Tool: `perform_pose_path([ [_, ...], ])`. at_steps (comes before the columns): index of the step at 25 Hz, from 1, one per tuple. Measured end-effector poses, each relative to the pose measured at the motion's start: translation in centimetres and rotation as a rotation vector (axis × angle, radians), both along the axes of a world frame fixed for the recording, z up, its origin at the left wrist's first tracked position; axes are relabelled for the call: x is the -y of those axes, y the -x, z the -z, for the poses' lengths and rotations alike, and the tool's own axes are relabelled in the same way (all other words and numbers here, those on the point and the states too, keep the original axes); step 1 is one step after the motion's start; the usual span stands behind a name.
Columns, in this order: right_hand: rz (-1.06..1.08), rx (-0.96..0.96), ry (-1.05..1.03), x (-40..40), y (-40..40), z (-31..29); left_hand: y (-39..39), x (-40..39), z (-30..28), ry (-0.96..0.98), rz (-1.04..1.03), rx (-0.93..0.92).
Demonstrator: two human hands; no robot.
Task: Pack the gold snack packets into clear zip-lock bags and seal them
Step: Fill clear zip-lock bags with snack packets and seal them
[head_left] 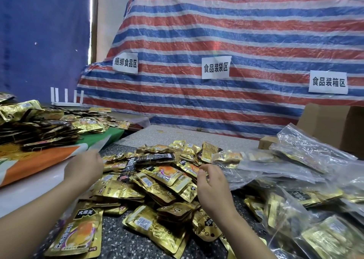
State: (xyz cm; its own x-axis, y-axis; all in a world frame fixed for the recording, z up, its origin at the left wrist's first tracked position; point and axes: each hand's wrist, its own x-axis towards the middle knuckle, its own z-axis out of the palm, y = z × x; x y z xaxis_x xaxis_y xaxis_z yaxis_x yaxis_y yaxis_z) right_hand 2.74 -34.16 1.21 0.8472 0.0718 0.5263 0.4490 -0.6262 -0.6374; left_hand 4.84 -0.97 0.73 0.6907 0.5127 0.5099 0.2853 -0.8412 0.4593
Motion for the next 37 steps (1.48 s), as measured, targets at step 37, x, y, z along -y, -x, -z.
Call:
perform_pose_path([
  [37, -0.059, -0.448, -0.234, 4.5, -1.3, 0.3, 4.2, 22.1, 0.2, -0.184, 0.894, -0.102],
])
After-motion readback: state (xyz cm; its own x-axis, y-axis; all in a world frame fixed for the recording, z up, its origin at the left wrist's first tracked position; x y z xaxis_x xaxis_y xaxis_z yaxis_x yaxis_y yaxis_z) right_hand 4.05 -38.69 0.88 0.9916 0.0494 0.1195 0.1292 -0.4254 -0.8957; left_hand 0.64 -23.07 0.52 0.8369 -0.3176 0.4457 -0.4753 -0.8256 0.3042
